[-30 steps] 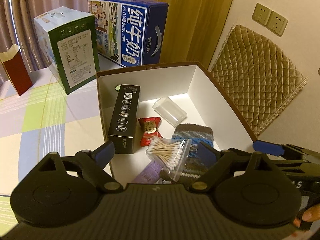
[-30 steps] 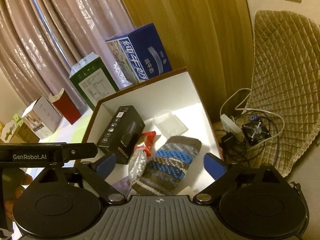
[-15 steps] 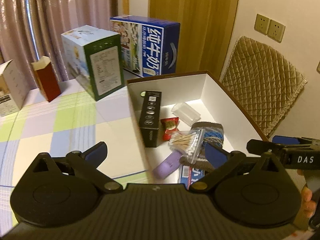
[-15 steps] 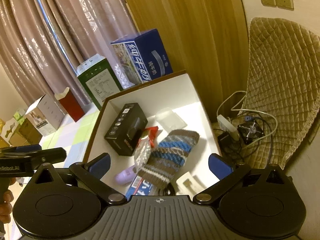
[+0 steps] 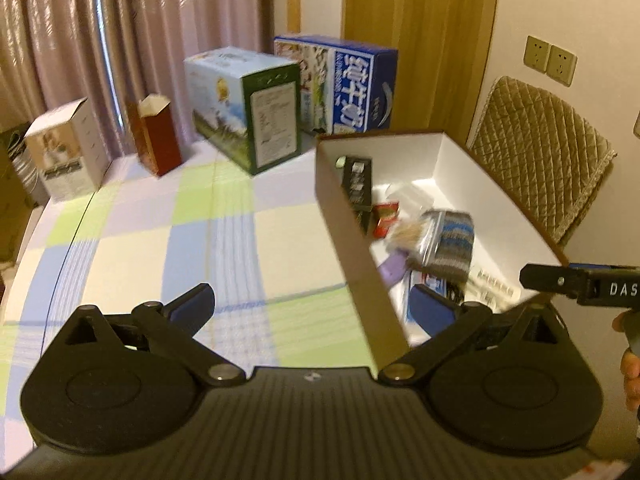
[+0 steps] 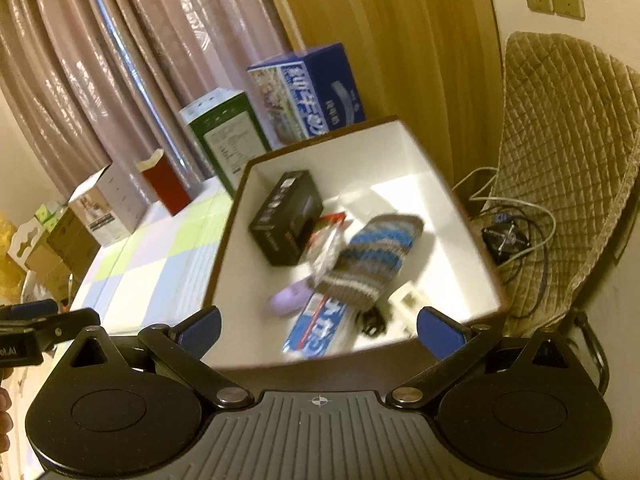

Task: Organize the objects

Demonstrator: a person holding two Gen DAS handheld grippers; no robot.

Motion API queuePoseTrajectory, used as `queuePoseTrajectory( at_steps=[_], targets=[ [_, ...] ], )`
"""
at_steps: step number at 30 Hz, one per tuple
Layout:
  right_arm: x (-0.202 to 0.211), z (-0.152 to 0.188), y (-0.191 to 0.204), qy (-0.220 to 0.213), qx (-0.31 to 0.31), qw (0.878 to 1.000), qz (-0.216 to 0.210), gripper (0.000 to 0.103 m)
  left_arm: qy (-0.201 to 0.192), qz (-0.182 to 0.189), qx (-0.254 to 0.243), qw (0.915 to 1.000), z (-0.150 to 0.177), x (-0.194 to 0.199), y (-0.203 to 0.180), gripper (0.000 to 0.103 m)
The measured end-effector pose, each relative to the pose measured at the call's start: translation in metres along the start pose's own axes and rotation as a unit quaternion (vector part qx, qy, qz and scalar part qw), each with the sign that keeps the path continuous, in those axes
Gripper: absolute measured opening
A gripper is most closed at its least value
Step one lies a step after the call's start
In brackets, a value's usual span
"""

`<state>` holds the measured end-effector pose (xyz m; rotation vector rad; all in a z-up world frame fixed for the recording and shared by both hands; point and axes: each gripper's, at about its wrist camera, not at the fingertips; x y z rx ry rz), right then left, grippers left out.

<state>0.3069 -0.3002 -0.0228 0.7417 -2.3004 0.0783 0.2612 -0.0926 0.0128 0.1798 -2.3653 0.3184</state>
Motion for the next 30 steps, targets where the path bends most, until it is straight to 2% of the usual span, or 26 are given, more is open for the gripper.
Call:
queuePoseTrajectory(
  at_steps=[16,30],
  targets=[
    [0.035,0.052,0.108,0.034,0.05,0.998,-0.03,0.101,0.043,-0.017,0.042,0.9981,0.059,0.073,0.083,0.102],
    [0.062,0.095,0.16,0.056,0.078,0.995,-0.033,0.101,0.054,-0.015,0.059,0.9967,0.107,0.119,0.119,0.102]
  ],
)
Point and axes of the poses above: each gripper's, at about its wrist camera, not at the fingertips, and x roughly against the way its jaws point, y to its left, z to its underside, and after that the axes turned 14 degrees about x, right-handed
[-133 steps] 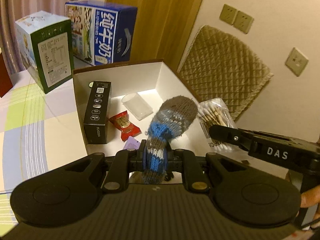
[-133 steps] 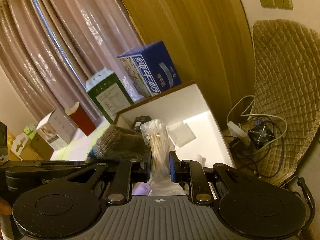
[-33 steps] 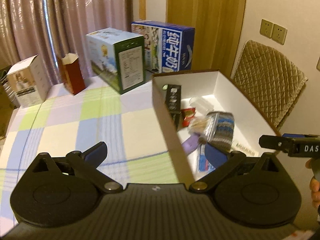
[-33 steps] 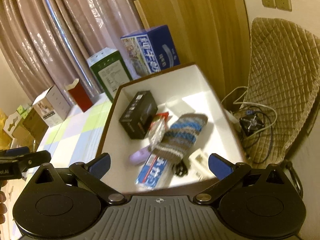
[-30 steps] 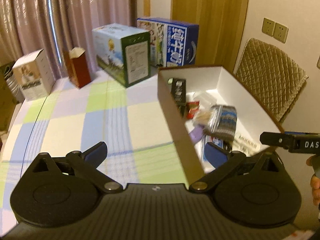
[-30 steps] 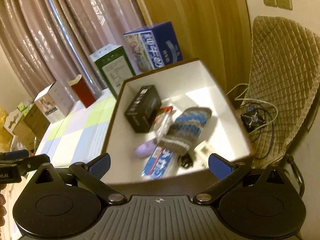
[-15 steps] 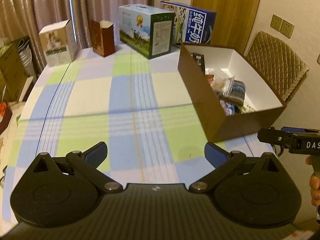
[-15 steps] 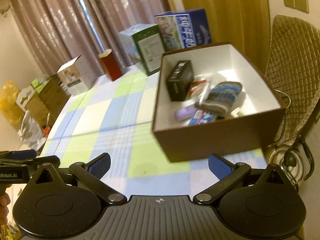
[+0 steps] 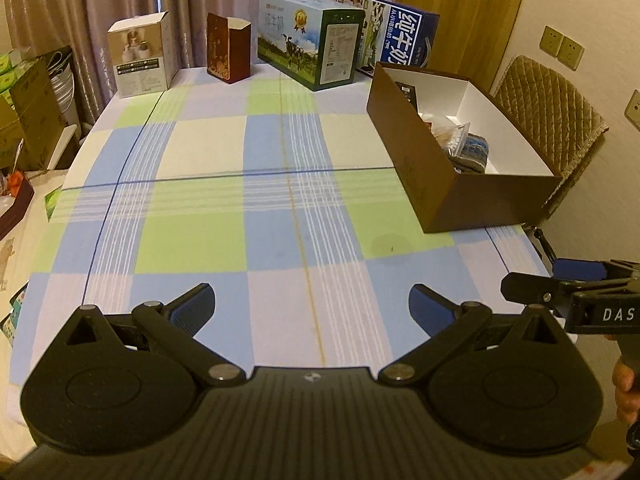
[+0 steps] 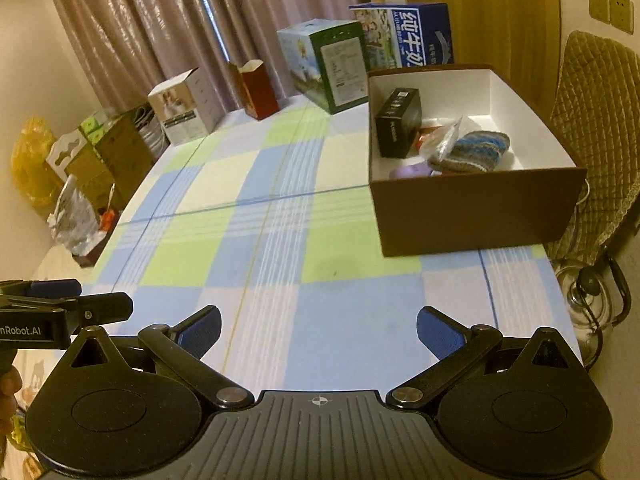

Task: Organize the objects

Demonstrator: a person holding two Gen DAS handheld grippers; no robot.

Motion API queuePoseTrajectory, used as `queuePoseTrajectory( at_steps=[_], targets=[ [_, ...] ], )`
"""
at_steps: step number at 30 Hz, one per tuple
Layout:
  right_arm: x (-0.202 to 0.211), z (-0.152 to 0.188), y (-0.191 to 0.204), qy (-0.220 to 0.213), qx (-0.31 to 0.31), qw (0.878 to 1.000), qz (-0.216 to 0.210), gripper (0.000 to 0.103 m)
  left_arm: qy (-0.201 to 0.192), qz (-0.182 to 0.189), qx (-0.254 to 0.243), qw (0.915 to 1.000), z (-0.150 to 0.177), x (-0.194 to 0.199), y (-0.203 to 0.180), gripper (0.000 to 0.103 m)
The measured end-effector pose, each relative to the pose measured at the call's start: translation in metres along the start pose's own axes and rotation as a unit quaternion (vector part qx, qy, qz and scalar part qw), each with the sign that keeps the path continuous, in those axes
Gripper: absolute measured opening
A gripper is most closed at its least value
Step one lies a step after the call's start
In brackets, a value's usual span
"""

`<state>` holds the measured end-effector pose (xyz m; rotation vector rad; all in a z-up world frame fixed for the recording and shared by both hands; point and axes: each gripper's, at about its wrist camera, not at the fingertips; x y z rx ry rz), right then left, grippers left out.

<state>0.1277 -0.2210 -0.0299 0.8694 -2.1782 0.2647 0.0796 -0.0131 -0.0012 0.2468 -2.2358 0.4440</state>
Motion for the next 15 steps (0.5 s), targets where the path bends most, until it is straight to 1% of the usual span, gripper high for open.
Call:
queuePoseTrajectory(
  at_steps=[7,15],
  targets=[
    [0.006,0.009,0.017,0.002,0.003,1.0,0.001,0.101,-0.002,0.0,-0.004,1.0,0.016,0.016,0.017,0.102],
    [0.011,0.015,0.031,0.004,0.012,1.0,0.002,0.101,-0.005,-0.001,0.0,1.0,0.024,0.026,0.03,0.102]
  ],
)
Point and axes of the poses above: each gripper's, at about its wrist camera, not at the fingertips, and x roughly against the way its jaws point, y to its left, z to its underside, and after that the axes turned 14 degrees about x, right-handed
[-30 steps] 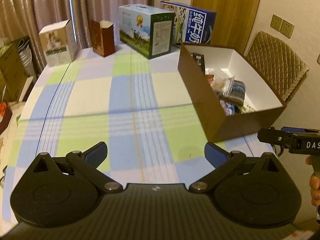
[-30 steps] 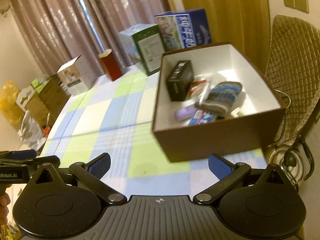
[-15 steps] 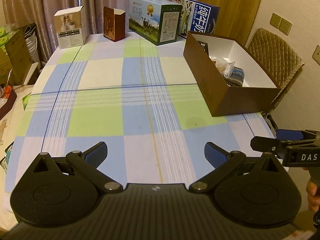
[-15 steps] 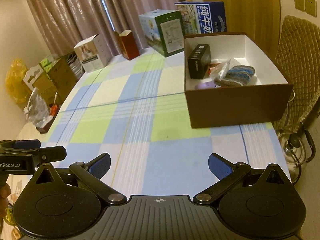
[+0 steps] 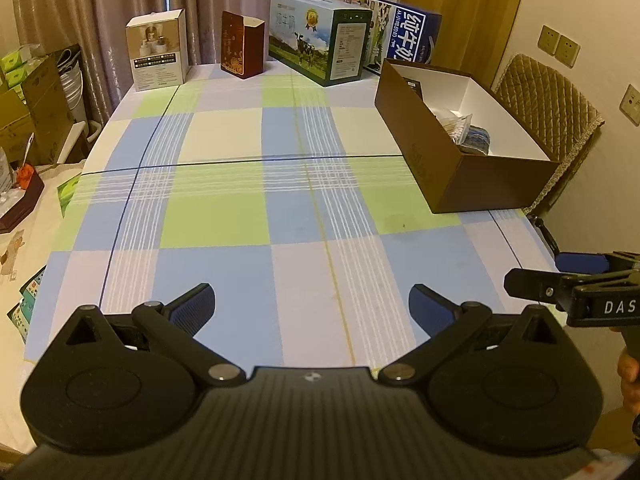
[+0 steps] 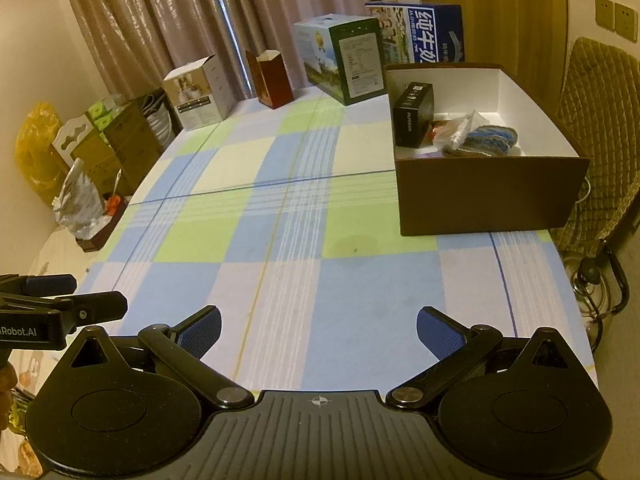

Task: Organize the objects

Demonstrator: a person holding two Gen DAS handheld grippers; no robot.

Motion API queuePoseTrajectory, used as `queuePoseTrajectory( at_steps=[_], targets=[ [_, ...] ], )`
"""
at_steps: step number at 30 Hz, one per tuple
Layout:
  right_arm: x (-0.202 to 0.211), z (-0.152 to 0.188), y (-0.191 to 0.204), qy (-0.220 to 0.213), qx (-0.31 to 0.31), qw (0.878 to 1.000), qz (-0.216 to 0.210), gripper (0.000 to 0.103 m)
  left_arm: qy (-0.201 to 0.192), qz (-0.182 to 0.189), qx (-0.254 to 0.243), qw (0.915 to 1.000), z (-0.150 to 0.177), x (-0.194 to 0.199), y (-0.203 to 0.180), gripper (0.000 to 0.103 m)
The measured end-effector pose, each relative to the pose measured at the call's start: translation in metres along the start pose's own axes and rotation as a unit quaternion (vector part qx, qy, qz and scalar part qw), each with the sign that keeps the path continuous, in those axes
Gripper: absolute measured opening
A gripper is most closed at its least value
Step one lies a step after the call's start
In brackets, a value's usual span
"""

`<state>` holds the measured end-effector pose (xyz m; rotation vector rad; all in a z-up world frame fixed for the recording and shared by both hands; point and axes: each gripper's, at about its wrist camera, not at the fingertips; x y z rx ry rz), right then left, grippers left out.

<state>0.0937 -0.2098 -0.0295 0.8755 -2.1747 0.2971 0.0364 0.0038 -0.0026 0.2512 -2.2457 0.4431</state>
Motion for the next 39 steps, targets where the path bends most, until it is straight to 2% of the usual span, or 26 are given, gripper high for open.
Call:
queuePoseTrajectory(
  at_steps=[39],
  targets=[
    [-0.004,0.003,0.011,0.008,0.004,1.0,0.0,0.101,0.008,-0.003,0.004,1.0,0.004,0.0,0.011,0.102]
  ],
)
Point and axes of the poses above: each gripper's, at about its wrist camera, not at the fingertips, and x roughly against the way its jaws point, y to its left, z to its underside, and after that the axes turned 14 degrees about x, right-handed
